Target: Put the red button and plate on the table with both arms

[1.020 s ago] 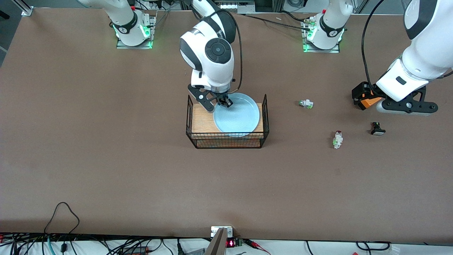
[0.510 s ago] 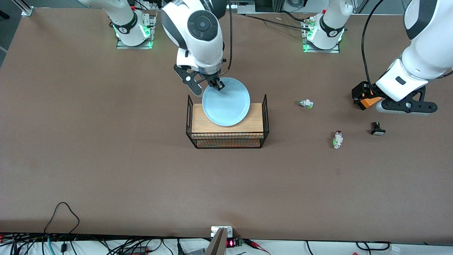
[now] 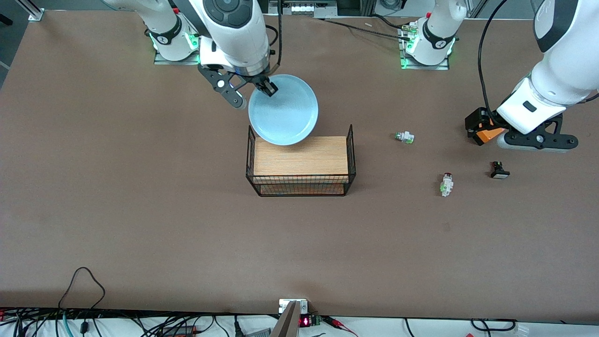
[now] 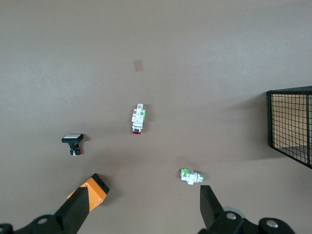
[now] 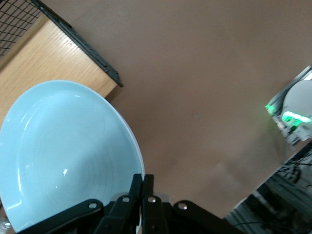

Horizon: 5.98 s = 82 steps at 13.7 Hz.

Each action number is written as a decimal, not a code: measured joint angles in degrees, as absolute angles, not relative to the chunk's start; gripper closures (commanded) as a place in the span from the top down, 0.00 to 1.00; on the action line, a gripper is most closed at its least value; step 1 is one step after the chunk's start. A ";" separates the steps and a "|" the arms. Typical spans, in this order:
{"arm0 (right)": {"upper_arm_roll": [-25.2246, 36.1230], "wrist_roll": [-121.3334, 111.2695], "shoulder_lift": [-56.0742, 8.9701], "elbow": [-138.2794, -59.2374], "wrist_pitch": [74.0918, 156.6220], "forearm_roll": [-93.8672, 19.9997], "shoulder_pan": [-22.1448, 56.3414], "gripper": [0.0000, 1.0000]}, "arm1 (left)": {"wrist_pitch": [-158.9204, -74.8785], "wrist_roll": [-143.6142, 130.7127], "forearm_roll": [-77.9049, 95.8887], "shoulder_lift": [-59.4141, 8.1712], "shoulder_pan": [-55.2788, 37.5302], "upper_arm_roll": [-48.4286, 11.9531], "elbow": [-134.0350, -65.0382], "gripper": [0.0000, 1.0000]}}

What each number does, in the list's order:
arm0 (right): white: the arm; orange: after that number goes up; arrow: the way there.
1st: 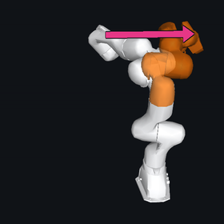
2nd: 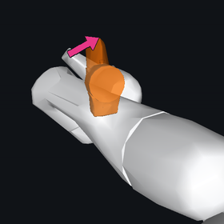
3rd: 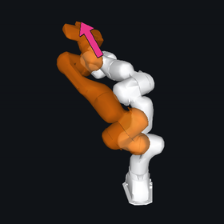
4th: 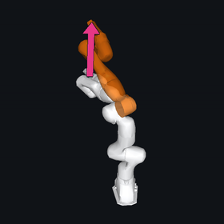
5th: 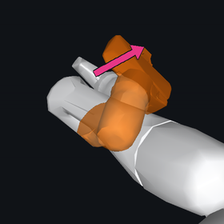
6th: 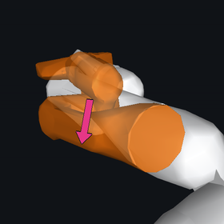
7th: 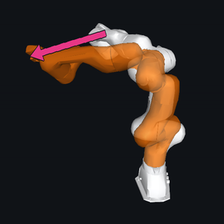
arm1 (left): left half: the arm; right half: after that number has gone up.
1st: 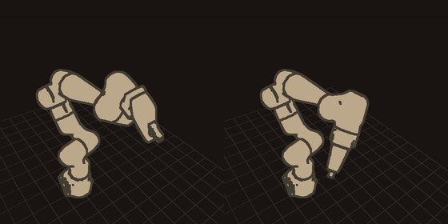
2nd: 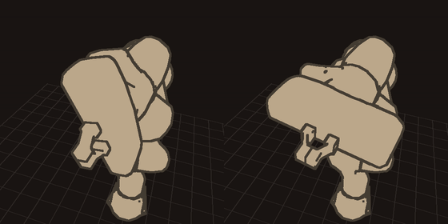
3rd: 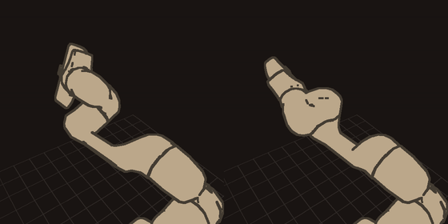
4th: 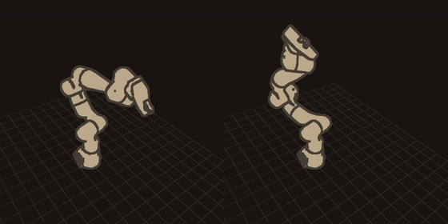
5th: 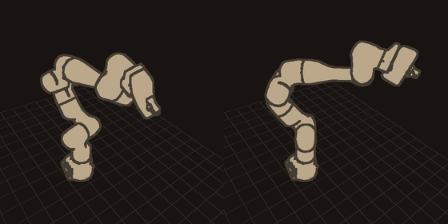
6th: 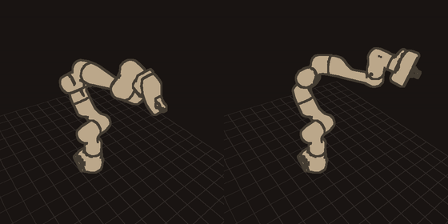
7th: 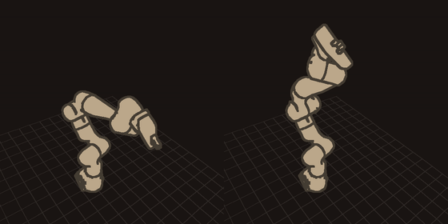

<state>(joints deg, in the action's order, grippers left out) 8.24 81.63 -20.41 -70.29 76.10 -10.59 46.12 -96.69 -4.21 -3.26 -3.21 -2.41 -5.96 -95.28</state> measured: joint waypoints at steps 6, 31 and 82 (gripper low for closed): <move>19.50 49.44 -15.39 -68.84 63.16 -9.59 41.96 0.00 | -96.69 -4.21 -3.26 -3.21 -2.41 -5.94 -95.28 1.00; 29.85 -9.04 -38.19 -82.49 98.00 -20.34 16.42 0.00 | -96.69 -4.21 -3.26 -3.21 -2.57 -5.98 -95.29 1.00; 27.62 -18.33 -31.43 -80.34 92.42 -19.31 16.82 1.00 | -96.70 -4.21 -3.26 -3.21 -3.09 -5.95 -94.96 1.00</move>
<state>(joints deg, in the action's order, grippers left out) 27.62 -18.33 -31.43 -80.34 92.42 -19.31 16.82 -96.70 -4.21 -3.26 -3.21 -3.09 -5.95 -94.96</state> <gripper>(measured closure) 0.000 0.000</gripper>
